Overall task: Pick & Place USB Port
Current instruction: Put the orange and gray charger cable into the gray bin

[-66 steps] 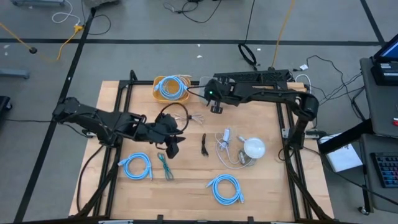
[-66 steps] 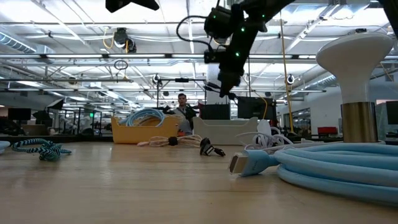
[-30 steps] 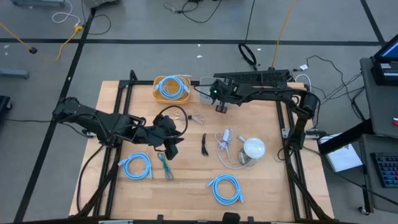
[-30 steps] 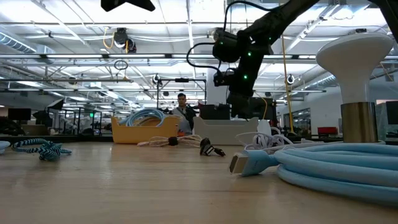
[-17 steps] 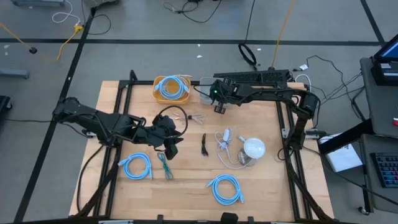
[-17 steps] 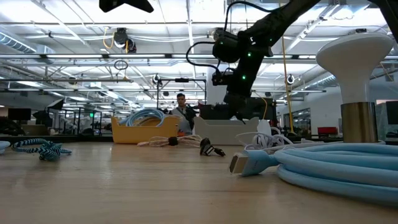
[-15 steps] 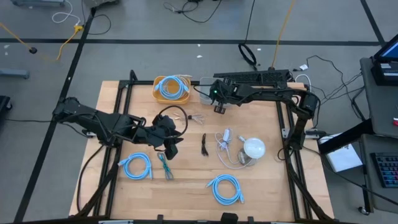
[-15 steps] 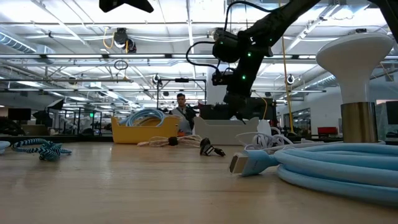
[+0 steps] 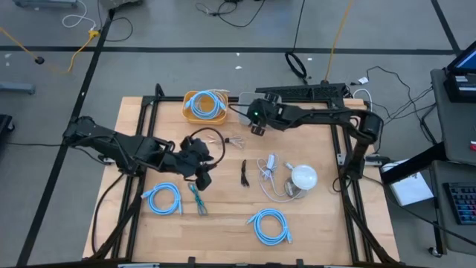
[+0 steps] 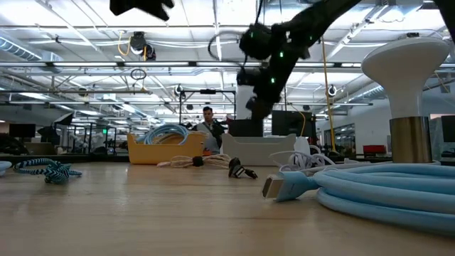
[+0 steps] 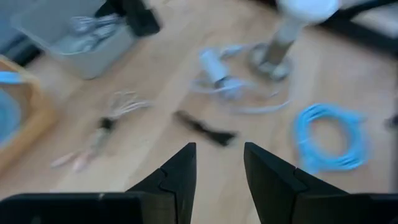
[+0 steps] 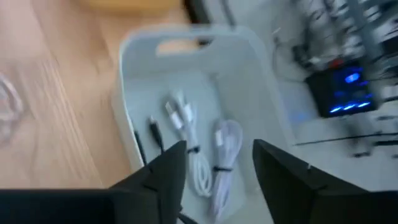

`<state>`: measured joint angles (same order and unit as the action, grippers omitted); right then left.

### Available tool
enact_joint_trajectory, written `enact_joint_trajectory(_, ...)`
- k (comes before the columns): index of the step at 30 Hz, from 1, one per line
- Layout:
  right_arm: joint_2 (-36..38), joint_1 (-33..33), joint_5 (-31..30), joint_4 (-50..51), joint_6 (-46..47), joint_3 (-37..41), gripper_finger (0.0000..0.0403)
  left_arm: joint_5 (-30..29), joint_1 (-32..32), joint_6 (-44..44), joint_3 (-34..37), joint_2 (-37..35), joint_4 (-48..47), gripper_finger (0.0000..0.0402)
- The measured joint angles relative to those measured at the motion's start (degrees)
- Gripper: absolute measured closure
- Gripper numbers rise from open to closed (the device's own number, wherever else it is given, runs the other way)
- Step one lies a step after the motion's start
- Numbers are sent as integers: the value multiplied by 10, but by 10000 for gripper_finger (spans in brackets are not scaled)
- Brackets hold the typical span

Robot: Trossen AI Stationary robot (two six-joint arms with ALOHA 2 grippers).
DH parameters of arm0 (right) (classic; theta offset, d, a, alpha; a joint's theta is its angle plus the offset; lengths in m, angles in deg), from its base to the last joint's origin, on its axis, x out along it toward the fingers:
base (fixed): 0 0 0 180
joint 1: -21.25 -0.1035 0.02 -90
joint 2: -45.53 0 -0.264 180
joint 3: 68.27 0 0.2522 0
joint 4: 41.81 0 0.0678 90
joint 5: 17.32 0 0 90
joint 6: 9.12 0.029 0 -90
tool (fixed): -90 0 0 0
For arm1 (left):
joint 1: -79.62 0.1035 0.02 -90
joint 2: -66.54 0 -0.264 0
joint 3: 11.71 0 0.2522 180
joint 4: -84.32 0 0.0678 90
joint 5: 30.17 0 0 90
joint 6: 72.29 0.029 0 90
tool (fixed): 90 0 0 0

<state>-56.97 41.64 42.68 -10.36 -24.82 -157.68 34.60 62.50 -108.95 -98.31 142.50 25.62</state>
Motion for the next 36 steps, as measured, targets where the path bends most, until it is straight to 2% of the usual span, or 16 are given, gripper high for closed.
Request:
enact_joint_trajectory(3,24,-31,-22,2,19,-23,199,-31,5,56,8,0,-54,266)
enact_joint_trajectory(7,73,-91,-56,43,108,-67,176,-51,36,154,49,7,-75,266)
enact_joint_trajectory(9,109,-128,-62,93,173,-87,167,-43,66,191,82,13,-42,266)
enact_joint_trajectory(15,218,-275,-68,137,368,-108,148,33,160,320,160,62,79,266)
enact_joint_trajectory(19,266,-391,-141,171,467,-108,147,90,204,405,165,115,144,266)
enact_joint_trajectory(24,281,-501,-260,223,554,-108,147,94,226,504,144,179,175,266)
enact_joint_trajectory(27,276,-534,-301,239,593,-108,147,68,232,549,130,206,186,266)
enact_joint_trajectory(29,270,-540,-301,240,608,-108,147,50,234,573,118,217,199,266)
enact_joint_trajectory(36,240,-543,-292,230,637,-107,147,74,271,579,92,266,229,266)
